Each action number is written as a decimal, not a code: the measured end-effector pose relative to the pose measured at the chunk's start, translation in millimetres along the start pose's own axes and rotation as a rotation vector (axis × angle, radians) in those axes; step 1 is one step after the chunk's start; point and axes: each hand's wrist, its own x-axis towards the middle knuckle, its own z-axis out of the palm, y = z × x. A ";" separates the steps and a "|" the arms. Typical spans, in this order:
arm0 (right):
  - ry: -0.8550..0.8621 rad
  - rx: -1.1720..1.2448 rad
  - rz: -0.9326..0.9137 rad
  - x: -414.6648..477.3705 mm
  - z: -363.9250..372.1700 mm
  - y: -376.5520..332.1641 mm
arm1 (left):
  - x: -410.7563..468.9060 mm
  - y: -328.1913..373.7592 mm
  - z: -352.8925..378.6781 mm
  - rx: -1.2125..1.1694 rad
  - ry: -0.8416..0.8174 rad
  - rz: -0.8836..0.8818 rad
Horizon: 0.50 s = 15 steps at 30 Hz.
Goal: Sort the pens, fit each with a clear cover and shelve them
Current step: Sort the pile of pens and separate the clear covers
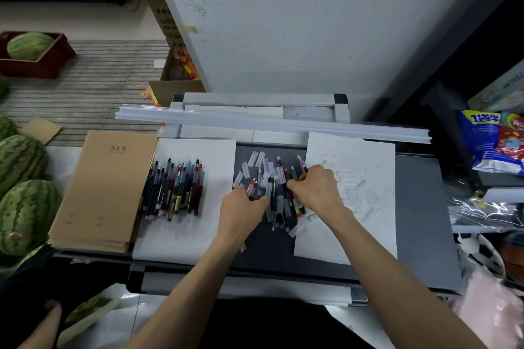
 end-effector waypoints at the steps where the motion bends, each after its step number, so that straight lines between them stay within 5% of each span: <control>1: 0.006 0.017 0.000 -0.6 -0.2 -0.5 | 0.2 -1.3 -0.3 -0.015 -0.008 0.008; 8: 0.067 0.281 0.042 -4.7 -11.3 -2.4 | -5.1 -7.0 -7.7 -0.136 -0.059 0.061; 15: -0.099 0.757 0.121 -4.2 -14.6 8.4 | -9.3 -13.5 -11.1 -0.372 -0.098 0.003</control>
